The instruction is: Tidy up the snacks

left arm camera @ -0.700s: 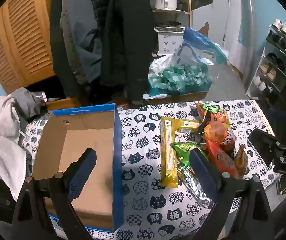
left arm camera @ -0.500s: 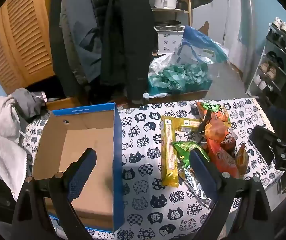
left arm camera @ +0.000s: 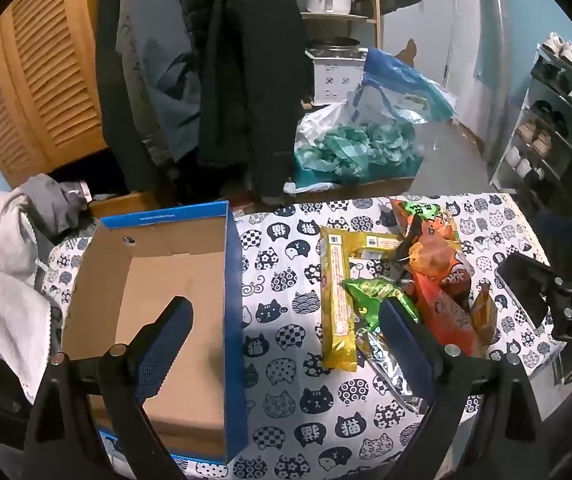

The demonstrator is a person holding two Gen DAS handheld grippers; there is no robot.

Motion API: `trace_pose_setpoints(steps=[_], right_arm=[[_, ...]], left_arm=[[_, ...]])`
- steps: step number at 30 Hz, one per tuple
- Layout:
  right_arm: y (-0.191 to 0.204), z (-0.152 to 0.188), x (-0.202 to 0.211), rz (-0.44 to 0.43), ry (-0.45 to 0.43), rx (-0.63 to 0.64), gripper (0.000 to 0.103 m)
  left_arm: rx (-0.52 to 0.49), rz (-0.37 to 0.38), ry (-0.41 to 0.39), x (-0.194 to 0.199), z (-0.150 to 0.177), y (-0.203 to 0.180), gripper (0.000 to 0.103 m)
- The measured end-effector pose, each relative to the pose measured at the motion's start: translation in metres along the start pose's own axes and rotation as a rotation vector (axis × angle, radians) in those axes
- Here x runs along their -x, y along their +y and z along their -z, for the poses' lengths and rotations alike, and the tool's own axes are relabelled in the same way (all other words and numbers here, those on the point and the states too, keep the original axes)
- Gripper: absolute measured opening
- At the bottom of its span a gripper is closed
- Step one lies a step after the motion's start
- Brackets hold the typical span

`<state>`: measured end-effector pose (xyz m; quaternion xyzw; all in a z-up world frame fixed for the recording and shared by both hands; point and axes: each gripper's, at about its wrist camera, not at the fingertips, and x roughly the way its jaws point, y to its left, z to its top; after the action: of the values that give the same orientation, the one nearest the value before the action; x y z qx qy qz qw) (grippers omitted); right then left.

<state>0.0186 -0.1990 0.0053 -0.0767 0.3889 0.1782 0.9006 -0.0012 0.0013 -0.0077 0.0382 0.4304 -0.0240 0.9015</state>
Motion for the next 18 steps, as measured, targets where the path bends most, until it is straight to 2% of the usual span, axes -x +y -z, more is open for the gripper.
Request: trace_pose_setpoints(steps=[18], right_arm=[[-0.0021,0.0028,-0.0008,-0.001,0.013,-0.002,0.09]], left_arm=[[-0.013,-0.006,0.007,-0.0013,0.0034,-0.0041,0.095]])
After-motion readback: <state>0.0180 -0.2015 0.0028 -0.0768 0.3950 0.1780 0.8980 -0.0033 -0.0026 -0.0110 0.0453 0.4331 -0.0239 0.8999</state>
